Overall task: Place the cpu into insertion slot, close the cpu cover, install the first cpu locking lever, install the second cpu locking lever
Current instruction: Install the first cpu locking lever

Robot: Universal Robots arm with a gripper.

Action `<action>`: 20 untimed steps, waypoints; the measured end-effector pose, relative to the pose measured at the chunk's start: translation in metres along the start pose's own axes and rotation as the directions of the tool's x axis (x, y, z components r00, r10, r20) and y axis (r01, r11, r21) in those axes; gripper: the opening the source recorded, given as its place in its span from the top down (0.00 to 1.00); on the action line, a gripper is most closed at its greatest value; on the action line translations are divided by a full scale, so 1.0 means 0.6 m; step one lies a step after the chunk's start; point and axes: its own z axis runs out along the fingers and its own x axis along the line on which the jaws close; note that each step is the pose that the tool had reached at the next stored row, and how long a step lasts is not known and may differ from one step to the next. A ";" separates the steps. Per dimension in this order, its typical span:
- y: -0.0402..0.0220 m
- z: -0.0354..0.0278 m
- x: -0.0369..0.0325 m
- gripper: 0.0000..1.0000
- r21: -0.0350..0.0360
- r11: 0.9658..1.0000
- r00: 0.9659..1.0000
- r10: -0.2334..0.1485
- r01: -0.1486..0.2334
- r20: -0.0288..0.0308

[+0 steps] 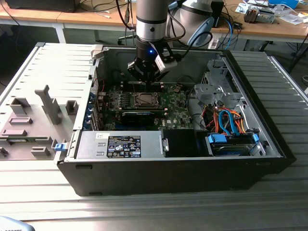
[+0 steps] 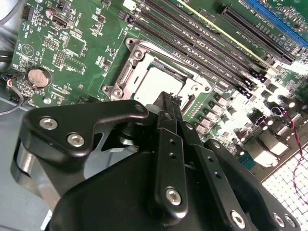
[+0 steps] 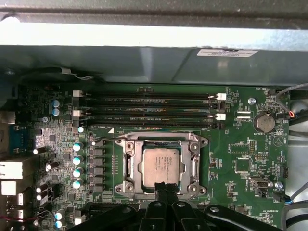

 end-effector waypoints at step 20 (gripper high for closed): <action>0.000 0.000 0.000 0.89 0.000 0.999 0.999 -0.047 0.047 0.002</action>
